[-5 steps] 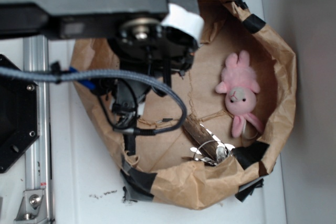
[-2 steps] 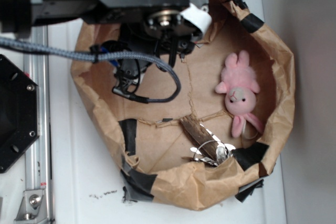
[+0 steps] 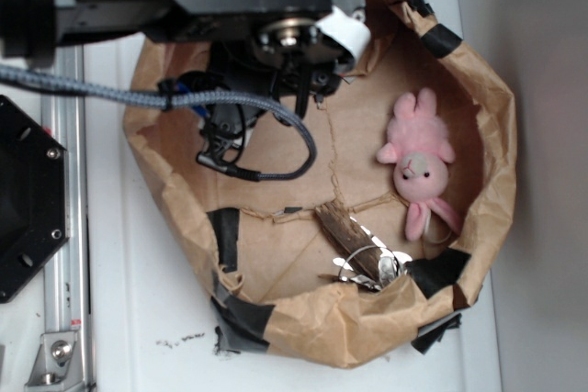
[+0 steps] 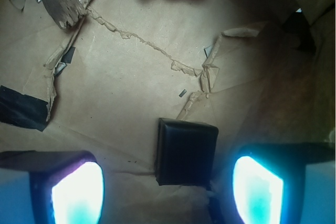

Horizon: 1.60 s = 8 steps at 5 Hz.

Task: Grab the black box.

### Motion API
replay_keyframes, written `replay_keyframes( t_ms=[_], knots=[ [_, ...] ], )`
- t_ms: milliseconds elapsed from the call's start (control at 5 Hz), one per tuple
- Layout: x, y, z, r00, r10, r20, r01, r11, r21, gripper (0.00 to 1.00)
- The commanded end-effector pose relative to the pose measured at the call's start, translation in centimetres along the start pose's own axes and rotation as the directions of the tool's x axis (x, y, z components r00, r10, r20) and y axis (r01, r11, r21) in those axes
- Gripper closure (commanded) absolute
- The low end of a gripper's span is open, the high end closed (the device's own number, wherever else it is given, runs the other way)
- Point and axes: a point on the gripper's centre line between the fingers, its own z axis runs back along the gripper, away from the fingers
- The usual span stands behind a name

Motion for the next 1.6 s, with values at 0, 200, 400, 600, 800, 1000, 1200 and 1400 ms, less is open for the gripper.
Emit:
replay_keyframes(
  t_ms=[0, 200, 400, 600, 800, 1000, 1200, 1400],
  knots=[
    [-0.3, -1.3, -3.6, 0.998, -0.059, 0.015, 0.058, 0.997, 0.058, 0.00],
    [-1.1, -1.9, -5.3, 0.995, -0.093, 0.022, 0.091, 0.991, 0.096, 0.00],
    [-1.6, -2.3, -4.9, 0.992, -0.117, 0.040, 0.112, 0.989, 0.092, 0.00],
    [-2.5, -0.8, -3.7, 0.994, -0.073, 0.084, 0.064, 0.992, 0.105, 0.00],
    [-3.6, 2.9, -3.0, 0.991, 0.037, 0.130, -0.044, 0.998, 0.049, 0.00],
    [-3.3, 3.7, -3.5, 0.991, 0.070, 0.111, -0.076, 0.996, 0.047, 0.00],
    [-3.0, 4.8, -3.7, 0.989, 0.105, 0.109, -0.110, 0.993, 0.040, 0.00],
    [-3.3, 4.6, -4.1, 0.991, 0.099, 0.092, -0.102, 0.994, 0.033, 0.00]
  ],
)
